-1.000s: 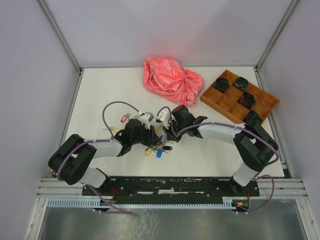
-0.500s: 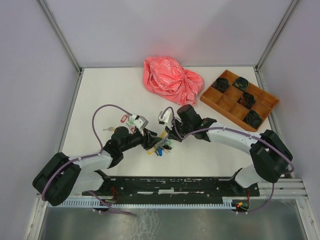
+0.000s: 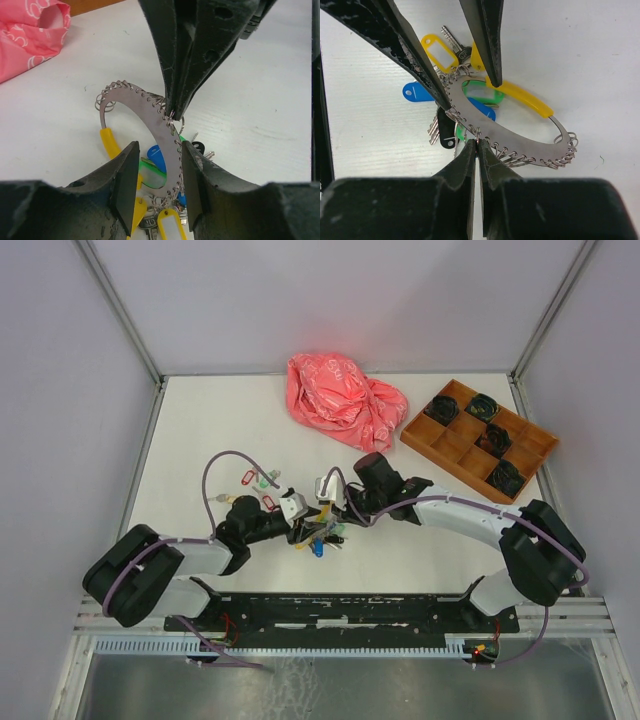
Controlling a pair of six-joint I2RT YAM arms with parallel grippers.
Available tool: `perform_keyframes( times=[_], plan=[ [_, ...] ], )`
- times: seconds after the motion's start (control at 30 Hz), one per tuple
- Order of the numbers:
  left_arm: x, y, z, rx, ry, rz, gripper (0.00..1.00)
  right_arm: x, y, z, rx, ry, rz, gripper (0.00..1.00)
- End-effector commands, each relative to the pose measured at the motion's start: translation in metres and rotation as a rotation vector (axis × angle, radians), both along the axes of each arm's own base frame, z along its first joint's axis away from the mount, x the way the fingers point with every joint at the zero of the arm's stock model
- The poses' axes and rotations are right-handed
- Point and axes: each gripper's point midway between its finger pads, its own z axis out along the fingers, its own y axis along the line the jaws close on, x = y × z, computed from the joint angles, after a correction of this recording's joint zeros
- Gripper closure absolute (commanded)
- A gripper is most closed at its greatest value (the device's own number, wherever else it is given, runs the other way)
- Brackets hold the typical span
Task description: Put the keys on the keyring
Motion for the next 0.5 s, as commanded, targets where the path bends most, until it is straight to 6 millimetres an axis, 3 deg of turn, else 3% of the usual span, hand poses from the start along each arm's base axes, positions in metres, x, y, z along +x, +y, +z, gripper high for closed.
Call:
perform_keyframes(
  times=[0.0,0.47],
  plan=[
    [0.0,-0.016,0.02,0.0,-0.195,-0.138,0.54,0.005,0.012,0.018,0.03,-0.068,0.076,0.89],
    [0.003,-0.031,0.008,0.018,-0.19,-0.228,0.71,0.004,0.015,0.02,0.042,-0.117,0.122,0.88]
  ],
)
